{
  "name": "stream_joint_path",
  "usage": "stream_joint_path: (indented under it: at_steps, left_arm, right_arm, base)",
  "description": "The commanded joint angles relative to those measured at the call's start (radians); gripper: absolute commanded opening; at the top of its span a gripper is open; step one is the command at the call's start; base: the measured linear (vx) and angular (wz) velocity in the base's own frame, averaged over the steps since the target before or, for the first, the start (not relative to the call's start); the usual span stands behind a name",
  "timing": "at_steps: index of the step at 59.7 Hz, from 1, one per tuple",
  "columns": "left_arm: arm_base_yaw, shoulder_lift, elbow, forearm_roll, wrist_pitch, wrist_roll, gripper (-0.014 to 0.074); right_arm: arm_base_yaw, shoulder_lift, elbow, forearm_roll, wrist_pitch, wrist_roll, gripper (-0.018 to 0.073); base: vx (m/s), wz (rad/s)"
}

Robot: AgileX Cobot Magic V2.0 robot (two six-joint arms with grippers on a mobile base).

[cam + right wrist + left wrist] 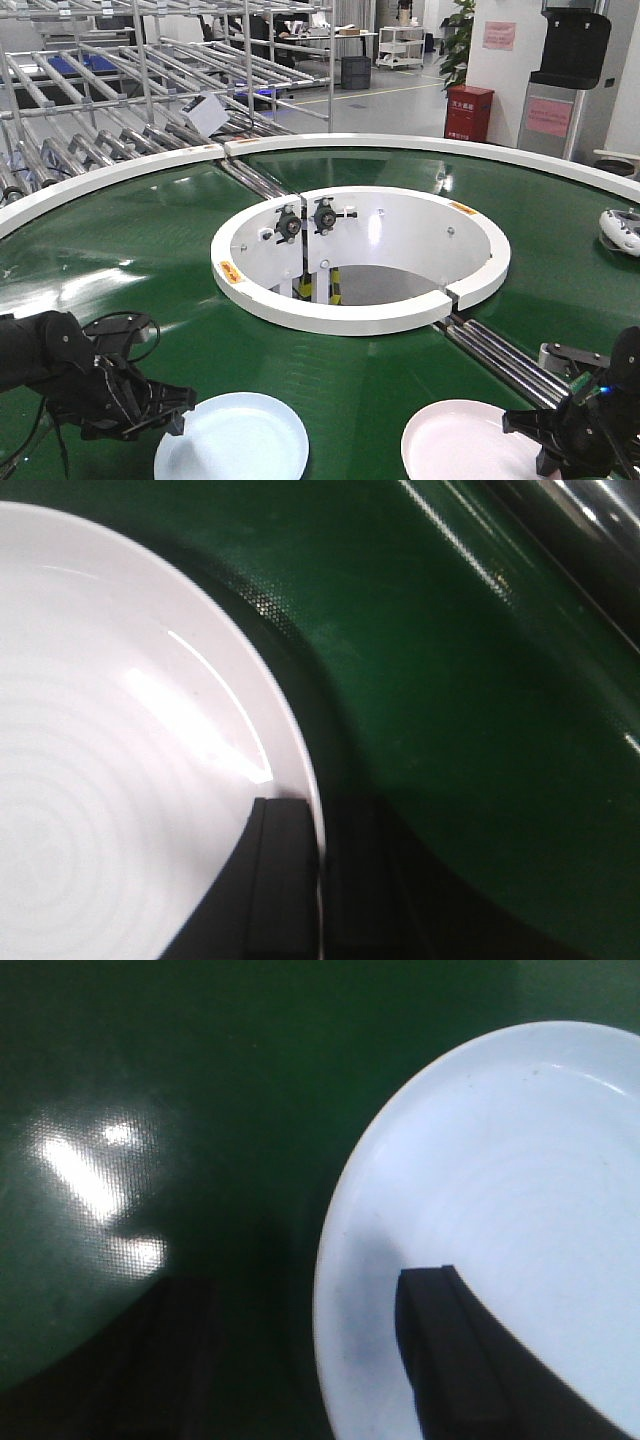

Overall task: Grab plate from conveyor and place on tray
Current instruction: 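Lower left gripper to light-blue plate rim, right gripper to pink plate rim, then close both grippers on the plate rims and lift plates off conveyor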

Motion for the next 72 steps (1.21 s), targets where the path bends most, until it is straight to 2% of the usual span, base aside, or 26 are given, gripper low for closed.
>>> stream_joint_path:
  at_steps: [1,10,19,25,33,50,72]
  left_arm:
    - [-0.011,-0.027,-0.041,-0.017,-0.043,0.002,0.0504]
    - [-0.013,0.007,-0.049,-0.018,-0.043,0.002,0.0487]
    - [-0.013,0.024,-0.049,-0.019,-0.044,0.002,0.0397]
    - [-0.013,0.024,-0.049,-0.016,-0.044,0.002,0.0248]
    - [-0.013,0.024,-0.049,-0.019,-0.043,0.010,-0.0008]
    - [-0.013,-0.029,-0.049,-0.020,-0.057,0.010,-0.0007]
    - [-0.013,-0.277,-0.049,-0.021,-0.116,0.010,-0.0006]
  right_arm:
    - [0.001,-0.042,-0.024,0.001,-0.015,-0.018,-0.0013]
    - [0.001,-0.042,-0.024,0.001,-0.015,-0.018,-0.0013]
    - [0.001,-0.042,-0.024,0.001,-0.015,-0.018,-0.0013]
    - [0.001,-0.042,-0.024,0.001,-0.015,-0.018,-0.0013]
    - [0.001,-0.042,-0.024,0.001,-0.015,-0.018,-0.0013]
    - [0.001,-0.042,-0.024,0.000,-0.008,-0.021,-0.0013]
    - [0.001,-0.169,-0.024,0.002,0.003,-0.042,-0.0013]
  base:
    - [0.00,0.00]
    - [0.00,0.00]
    - [0.00,0.00]
    - [0.00,0.00]
    - [0.00,0.00]
    - [0.00,0.00]
    - [0.00,0.00]
